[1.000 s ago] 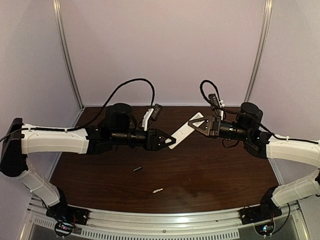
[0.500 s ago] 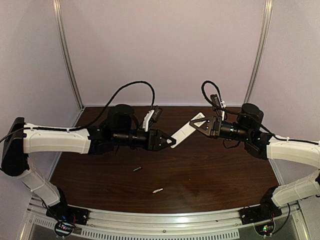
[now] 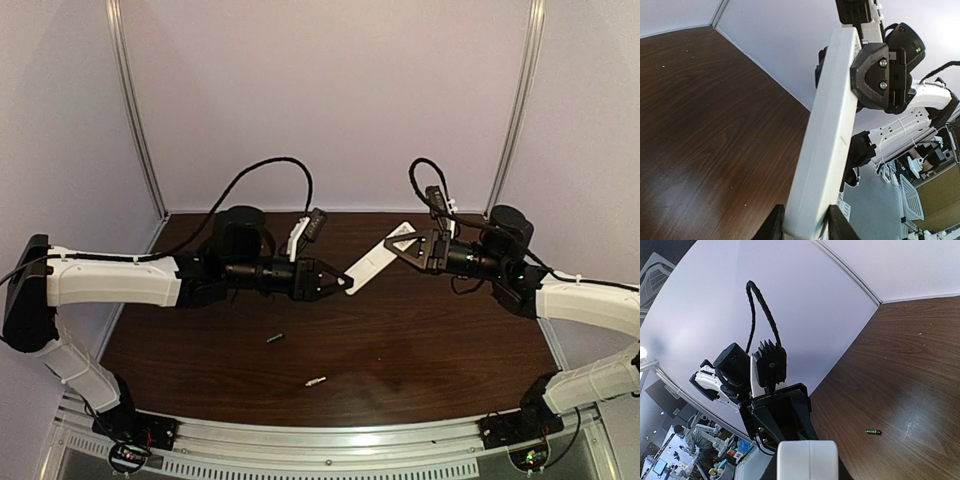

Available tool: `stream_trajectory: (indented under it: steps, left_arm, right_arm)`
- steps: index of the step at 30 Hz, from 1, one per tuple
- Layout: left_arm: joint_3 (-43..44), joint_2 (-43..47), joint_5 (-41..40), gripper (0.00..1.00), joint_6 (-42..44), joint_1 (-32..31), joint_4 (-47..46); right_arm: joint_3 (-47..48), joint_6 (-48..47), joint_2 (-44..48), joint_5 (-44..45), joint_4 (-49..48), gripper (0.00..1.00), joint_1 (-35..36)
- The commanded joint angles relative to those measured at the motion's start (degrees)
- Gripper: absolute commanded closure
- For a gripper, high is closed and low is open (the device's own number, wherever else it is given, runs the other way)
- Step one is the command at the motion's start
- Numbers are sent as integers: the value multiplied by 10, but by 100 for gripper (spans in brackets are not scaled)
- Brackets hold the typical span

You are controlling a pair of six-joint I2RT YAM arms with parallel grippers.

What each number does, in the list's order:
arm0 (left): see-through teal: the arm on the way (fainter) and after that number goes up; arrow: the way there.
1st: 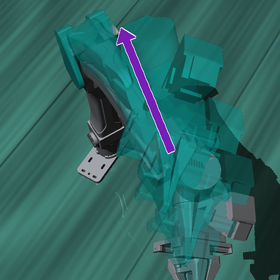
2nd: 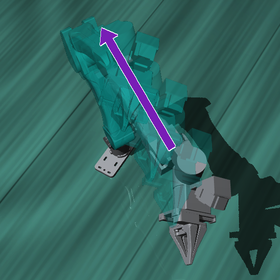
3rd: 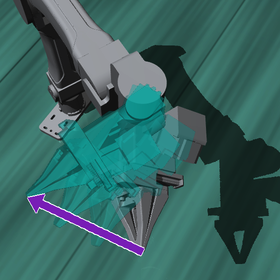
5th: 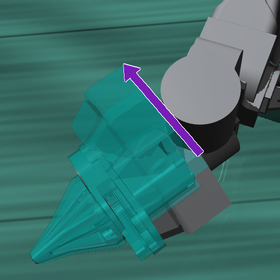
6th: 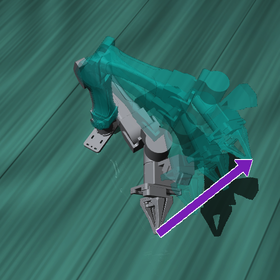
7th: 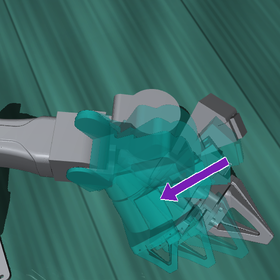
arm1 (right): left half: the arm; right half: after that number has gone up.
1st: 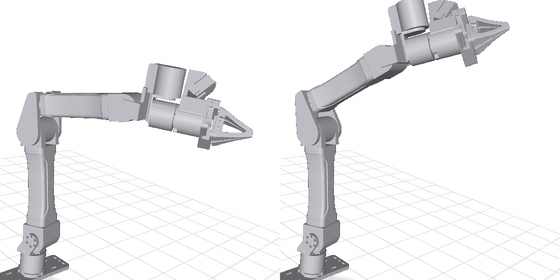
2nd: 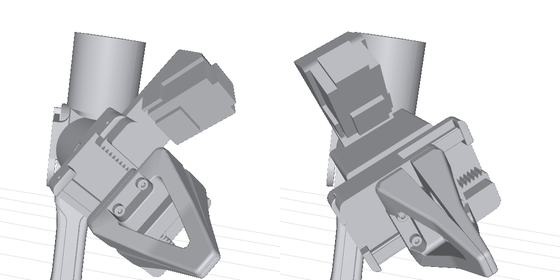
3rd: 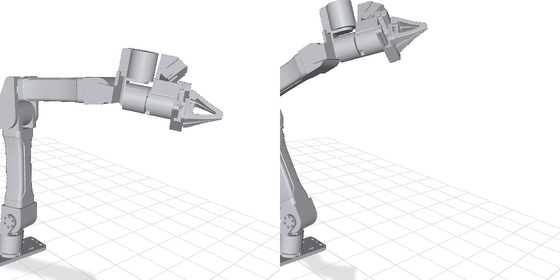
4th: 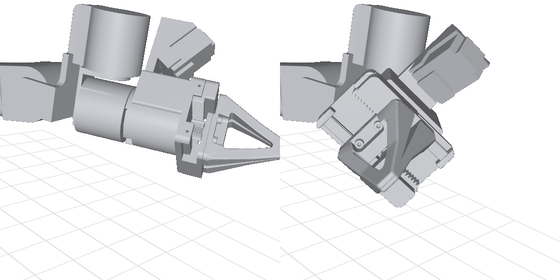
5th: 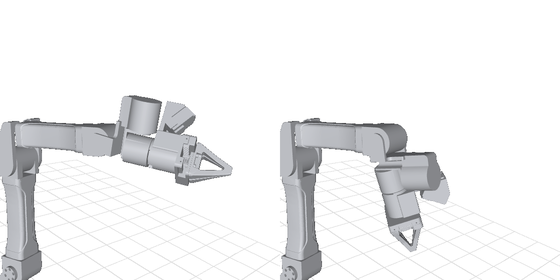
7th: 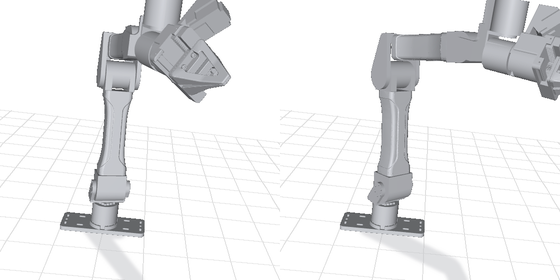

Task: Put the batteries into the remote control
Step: Remove the battery cover from the remote control.

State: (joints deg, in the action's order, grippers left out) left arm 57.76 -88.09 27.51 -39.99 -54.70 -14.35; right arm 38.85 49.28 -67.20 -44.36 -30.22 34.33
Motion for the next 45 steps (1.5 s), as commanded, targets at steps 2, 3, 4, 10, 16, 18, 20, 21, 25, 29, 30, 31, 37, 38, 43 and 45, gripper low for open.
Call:
stream_trajectory:
  steps: [2,3,4,10,16,18,20,21,25,29,30,31,37,38,43,45]
  left_arm:
    - [-5,-7,-2,77,56,6,38]
    - [-5,-8,5,78,64,6,37]
    - [-4,-8,9,78,72,6,41]
    - [7,-15,12,65,89,6,64]
    - [3,-21,2,45,17,6,24]
    - [1,-20,-2,42,-9,6,3]
    - [-4,-20,-7,37,-37,6,-24]
    - [-6,-20,-14,35,-50,6,-39]
    - [-30,-23,-43,24,-118,6,-114]
    - [-27,-33,-81,25,-154,6,-124]
    - [-21,-37,-86,26,-163,6,-120]
    - [-16,-44,-86,26,-171,6,-117]
    - [-15,-72,-82,30,-229,-2,-148]
    - [-14,-75,-83,31,-233,-5,-153]
    - [-15,-83,-92,28,-249,-12,-177]
    - [-11,-87,-91,25,-255,-12,-186]
  right_arm:
    - [-3,44,14,-13,-89,100,-10]
    - [-3,49,13,-15,-95,100,-11]
    - [-3,51,10,-17,-100,100,-11]
    - [-2,50,5,-20,-101,100,-12]
    - [-2,35,2,-14,-78,100,-11]
    - [-4,30,-1,-9,-72,100,-11]
    - [-5,20,-2,-1,-57,100,-10]
    - [-6,16,-2,5,-52,100,-10]
    - [-8,0,-1,32,-24,100,-2]
    - [-9,-12,-2,56,2,100,7]
    - [-9,-16,0,65,8,100,9]
    - [-8,-21,3,74,16,100,11]
    - [3,-58,19,115,69,100,20]
    - [3,-63,21,122,74,100,22]
    - [3,-77,19,133,84,100,26]
    - [0,-79,17,136,82,100,28]
